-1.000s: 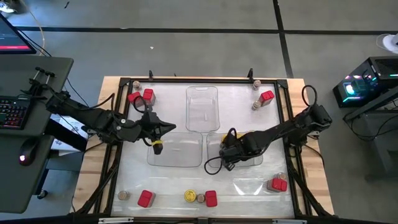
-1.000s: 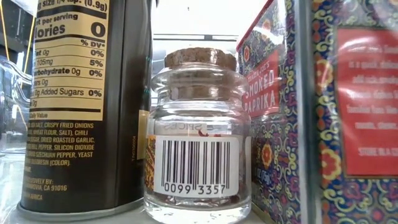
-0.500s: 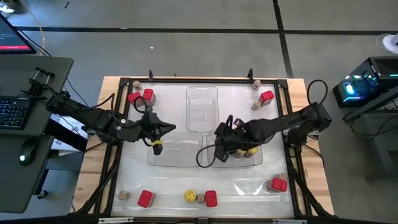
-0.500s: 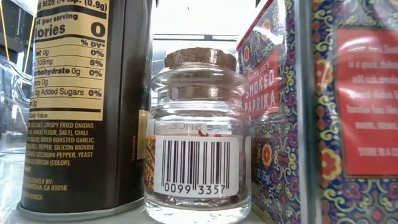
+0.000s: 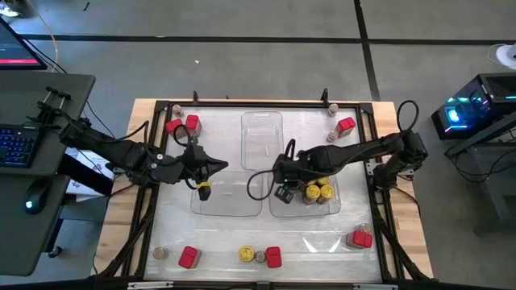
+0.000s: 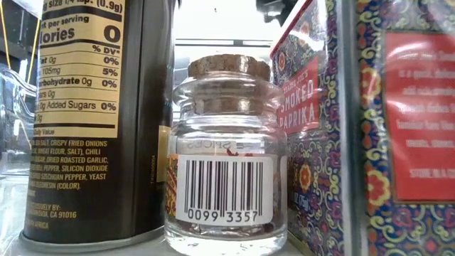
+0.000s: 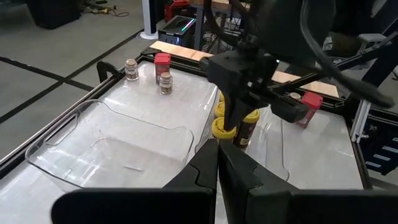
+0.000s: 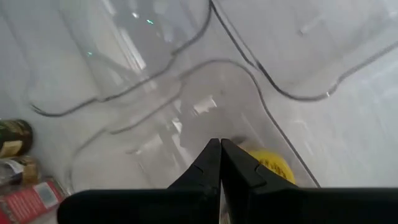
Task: Sort spices by type
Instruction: Put the yellow seasoning bottle into the bottom right transparent bin
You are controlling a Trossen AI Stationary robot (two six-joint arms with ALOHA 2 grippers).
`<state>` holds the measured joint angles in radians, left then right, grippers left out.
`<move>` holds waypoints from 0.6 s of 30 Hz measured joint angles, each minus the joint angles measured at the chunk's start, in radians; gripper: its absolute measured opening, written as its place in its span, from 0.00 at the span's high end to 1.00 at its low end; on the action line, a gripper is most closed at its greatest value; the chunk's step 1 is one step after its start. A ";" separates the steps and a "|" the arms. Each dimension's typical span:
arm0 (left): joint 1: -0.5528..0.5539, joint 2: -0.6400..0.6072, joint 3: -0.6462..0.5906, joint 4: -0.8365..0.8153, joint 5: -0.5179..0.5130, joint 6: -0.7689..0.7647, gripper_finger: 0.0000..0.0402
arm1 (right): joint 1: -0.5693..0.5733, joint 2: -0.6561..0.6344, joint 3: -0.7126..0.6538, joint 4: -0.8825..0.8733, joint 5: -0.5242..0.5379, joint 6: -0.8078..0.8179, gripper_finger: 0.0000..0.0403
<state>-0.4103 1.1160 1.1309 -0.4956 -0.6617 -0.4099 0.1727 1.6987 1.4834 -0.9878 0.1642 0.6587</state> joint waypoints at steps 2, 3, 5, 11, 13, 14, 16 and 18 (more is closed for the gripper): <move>0.000 0.000 0.000 -0.001 0.000 0.003 1.00 | -0.003 -0.003 0.000 0.019 -0.006 -0.020 1.00; 0.000 0.000 0.000 -0.001 0.000 0.004 1.00 | -0.003 -0.004 0.000 0.030 -0.009 -0.032 1.00; 0.002 0.000 0.000 -0.001 0.000 0.003 1.00 | -0.003 -0.004 0.000 0.037 -0.012 -0.039 1.00; 0.005 0.000 0.000 -0.002 0.000 0.003 1.00 | -0.005 -0.004 0.000 0.037 -0.013 -0.039 1.00; 0.005 0.000 0.000 -0.002 0.000 0.003 1.00 | -0.005 -0.004 0.000 0.037 -0.013 -0.043 1.00; 0.005 0.000 0.000 -0.002 0.000 0.003 1.00 | -0.005 -0.004 0.000 0.037 -0.013 -0.043 1.00; 0.005 0.000 0.000 -0.002 0.000 0.003 1.00 | -0.005 -0.004 0.000 0.037 -0.013 -0.042 1.00; 0.005 0.000 0.000 -0.002 0.000 0.003 1.00 | -0.005 -0.004 0.000 0.038 -0.016 -0.042 1.00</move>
<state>-0.4049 1.1164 1.1309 -0.4976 -0.6621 -0.4068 0.1680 1.6943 1.4834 -0.9494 0.1486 0.6170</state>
